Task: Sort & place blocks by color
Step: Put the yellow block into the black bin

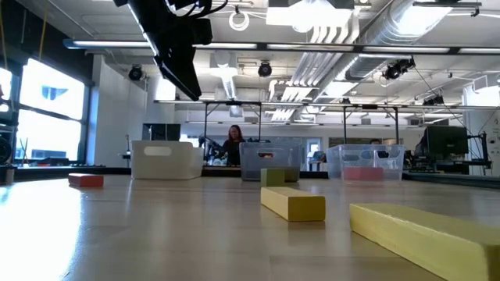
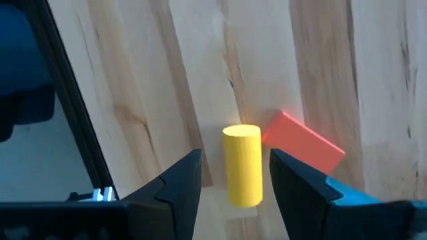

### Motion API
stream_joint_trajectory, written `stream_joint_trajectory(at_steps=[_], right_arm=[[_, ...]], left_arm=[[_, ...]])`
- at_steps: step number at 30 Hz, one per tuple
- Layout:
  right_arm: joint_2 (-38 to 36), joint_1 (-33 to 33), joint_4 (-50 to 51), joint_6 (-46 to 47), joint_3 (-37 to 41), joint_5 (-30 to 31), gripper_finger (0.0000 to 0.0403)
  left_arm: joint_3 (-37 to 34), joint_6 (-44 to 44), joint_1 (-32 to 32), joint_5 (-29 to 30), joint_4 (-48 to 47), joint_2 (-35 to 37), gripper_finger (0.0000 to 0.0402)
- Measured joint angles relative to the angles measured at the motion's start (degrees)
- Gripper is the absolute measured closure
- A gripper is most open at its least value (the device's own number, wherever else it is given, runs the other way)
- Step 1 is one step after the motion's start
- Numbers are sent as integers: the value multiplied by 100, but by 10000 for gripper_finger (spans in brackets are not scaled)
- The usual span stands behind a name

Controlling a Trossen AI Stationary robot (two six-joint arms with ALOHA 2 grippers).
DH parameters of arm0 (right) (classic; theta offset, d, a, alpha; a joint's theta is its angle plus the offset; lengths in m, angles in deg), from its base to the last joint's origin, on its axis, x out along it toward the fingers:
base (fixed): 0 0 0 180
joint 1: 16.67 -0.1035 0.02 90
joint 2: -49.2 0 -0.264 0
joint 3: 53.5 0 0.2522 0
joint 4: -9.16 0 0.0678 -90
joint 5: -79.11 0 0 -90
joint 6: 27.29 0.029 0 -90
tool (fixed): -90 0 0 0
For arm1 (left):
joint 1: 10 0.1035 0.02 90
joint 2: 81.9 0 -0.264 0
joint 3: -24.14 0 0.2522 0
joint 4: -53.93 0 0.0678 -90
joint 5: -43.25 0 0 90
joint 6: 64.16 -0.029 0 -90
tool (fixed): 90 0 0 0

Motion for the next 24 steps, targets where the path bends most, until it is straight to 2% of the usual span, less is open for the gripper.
stream_joint_trajectory(at_steps=[14,24], right_arm=[[0,411,-252,-266,0,118,240],[0,334,64,-247,2,36,236]], left_arm=[[0,256,0,0,0,0,170],[0,269,0,0,2,0,170]])
